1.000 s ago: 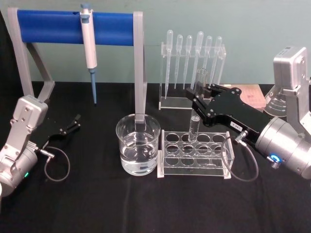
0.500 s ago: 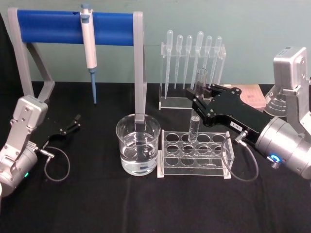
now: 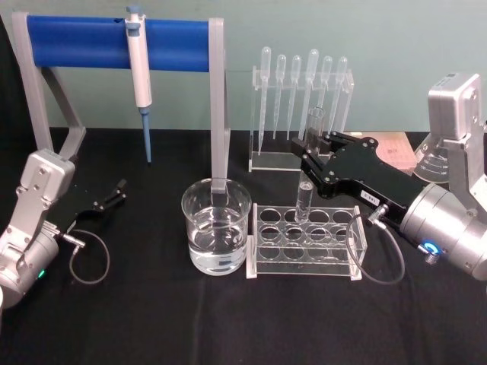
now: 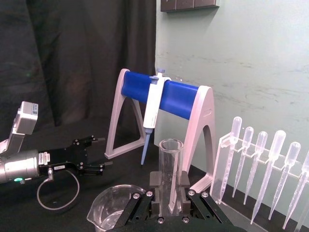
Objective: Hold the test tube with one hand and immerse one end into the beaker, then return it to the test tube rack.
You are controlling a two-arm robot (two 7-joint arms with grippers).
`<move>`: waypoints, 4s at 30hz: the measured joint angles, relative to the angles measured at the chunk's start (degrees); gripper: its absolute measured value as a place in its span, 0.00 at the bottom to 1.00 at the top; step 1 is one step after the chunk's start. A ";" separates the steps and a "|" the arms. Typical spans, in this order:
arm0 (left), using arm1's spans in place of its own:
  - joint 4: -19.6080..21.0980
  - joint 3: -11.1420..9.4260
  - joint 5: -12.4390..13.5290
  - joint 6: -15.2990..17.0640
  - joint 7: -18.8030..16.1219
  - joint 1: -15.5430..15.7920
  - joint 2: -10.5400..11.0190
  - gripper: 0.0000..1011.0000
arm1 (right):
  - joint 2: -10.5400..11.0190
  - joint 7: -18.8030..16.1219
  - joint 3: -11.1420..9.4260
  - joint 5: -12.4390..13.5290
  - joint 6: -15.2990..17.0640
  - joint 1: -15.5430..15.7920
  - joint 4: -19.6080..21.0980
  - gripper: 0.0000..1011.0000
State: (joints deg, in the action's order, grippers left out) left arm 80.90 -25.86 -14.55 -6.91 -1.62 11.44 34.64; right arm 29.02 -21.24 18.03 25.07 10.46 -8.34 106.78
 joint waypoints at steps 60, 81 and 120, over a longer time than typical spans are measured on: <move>0.00 0.00 0.00 0.00 0.00 0.00 0.00 0.99 | -11.62 -4.29 12.87 -5.34 -10.23 -9.19 -20.43 0.22; 0.00 0.00 0.00 0.00 0.00 0.00 0.00 0.99 | -12.07 -4.66 12.50 -5.83 -10.87 -9.51 -20.97 0.22; 0.00 0.00 0.00 0.00 0.00 0.00 0.00 0.99 | -12.04 -4.61 12.56 -5.75 -10.81 -9.56 -20.95 0.22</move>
State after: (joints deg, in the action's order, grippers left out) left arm 80.90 -25.86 -14.55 -6.91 -1.62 11.43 34.64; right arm 16.98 -25.85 30.59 19.33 -0.35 -17.90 85.83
